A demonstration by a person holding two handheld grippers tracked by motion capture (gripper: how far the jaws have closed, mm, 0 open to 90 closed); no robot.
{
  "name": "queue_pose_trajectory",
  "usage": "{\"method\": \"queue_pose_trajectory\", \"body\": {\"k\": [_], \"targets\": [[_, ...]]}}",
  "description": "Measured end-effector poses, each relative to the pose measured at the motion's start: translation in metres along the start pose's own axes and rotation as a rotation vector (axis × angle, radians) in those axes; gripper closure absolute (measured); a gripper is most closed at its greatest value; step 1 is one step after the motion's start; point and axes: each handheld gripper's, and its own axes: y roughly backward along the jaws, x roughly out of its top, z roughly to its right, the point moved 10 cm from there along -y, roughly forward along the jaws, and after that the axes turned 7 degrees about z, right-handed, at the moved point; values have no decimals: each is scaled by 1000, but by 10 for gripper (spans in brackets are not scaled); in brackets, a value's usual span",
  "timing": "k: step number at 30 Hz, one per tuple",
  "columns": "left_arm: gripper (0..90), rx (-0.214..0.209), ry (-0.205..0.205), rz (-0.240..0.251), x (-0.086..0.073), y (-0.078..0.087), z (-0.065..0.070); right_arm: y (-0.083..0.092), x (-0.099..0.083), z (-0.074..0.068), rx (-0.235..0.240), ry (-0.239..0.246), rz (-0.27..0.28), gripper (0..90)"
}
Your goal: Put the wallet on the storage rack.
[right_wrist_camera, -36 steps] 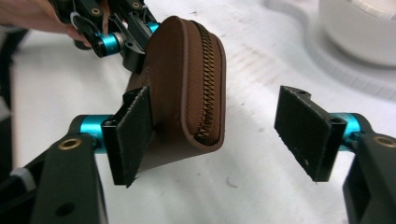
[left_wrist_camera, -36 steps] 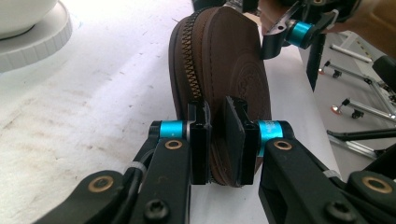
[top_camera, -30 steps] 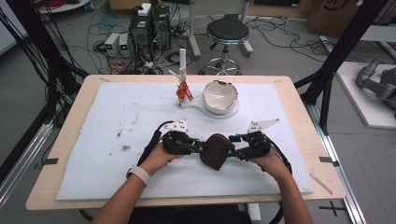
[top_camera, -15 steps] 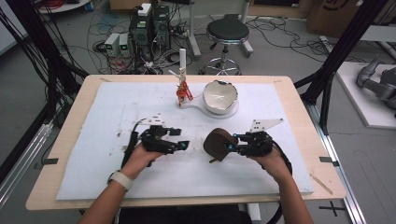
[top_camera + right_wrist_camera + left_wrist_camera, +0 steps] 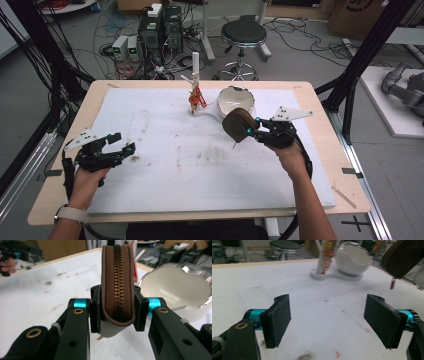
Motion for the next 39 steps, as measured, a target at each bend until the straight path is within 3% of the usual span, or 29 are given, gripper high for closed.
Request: {"method": "queue_pose_trajectory", "body": {"k": [2, 5, 10, 17, 27, 30, 37, 39], "targets": [[216, 33, 23, 17, -3, 3, -8, -3, 9, 6, -22, 17, 4, 663], [216, 57, 27, 25, -6, 4, -14, -9, 22, 15, -39, 36, 14, 663], [216, 55, 70, 49, -7, -1, -14, -20, 34, 31, -71, 53, 9, 662], [216, 37, 65, 47, -9, -4, -8, -37, 44, 57, -172, 121, -6, 662], [216, 31, 68, 71, -5, -2, -10, -52, 34, 84, -236, 181, -47, 662], [216, 29, 68, 69, -6, -3, -10, -59, 27, 87, -239, 217, -78, 661], [216, 24, 66, 65, -7, -3, -8, -78, 13, 89, -267, 362, -165, 660], [217, 25, 69, 66, -7, -3, -8, -82, 7, 89, -282, 374, -205, 654]]}}
